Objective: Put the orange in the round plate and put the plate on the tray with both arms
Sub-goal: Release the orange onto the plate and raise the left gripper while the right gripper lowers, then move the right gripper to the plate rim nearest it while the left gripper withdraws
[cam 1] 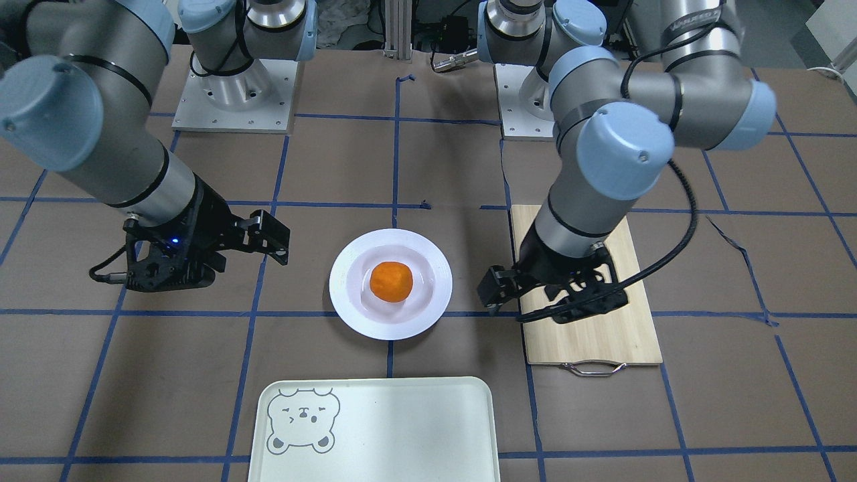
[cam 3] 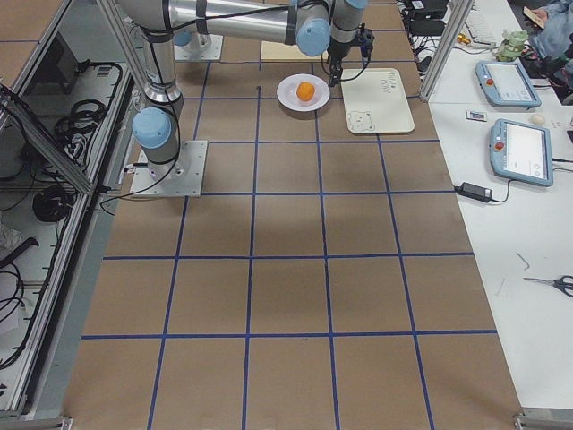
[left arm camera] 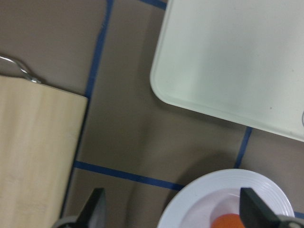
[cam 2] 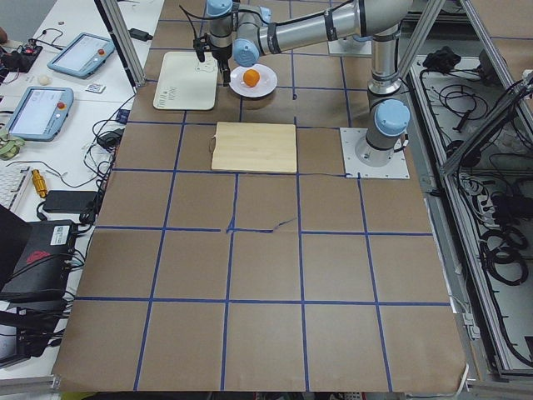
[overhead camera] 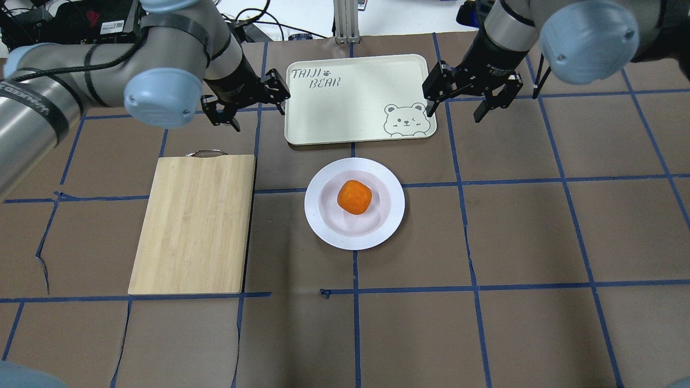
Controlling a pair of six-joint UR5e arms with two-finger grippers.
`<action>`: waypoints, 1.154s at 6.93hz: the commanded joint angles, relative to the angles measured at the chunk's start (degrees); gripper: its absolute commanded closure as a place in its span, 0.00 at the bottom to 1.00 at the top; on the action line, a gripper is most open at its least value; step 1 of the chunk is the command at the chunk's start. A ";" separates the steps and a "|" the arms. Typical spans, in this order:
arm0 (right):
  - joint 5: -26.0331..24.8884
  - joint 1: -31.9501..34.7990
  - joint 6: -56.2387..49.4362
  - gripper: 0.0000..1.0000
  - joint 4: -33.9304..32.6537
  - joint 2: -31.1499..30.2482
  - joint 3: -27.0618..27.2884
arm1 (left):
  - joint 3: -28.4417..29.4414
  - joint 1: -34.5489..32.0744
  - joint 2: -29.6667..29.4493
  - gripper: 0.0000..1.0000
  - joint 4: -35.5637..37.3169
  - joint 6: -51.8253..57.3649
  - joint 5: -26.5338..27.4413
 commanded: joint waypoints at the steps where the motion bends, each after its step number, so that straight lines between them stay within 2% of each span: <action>1: 5.17 0.15 3.81 0.00 -17.92 1.17 14.96 | 3.20 4.09 4.98 0.00 -7.25 1.66 6.13; 2: 5.36 0.50 4.34 0.00 -27.49 1.79 21.38 | 2.85 5.59 6.47 0.00 -8.22 1.66 6.48; 3: 7.27 0.59 4.61 0.00 -33.50 3.01 25.45 | 2.59 7.34 7.27 0.00 -10.15 1.74 6.57; 4: 10.77 0.67 4.78 0.00 -35.65 4.24 26.71 | 1.63 8.49 8.76 0.00 -10.86 8.45 6.48; 5: 10.81 1.37 7.13 0.00 -36.63 5.04 26.72 | 1.27 9.03 10.60 0.00 -12.87 14.08 6.57; 6: 10.72 2.51 8.81 0.00 -39.86 6.00 26.98 | 1.27 9.90 11.66 0.00 -14.80 16.31 6.48; 8: 10.89 4.10 12.15 0.00 -41.02 7.07 27.07 | 0.39 10.00 13.25 0.00 -14.74 17.04 6.04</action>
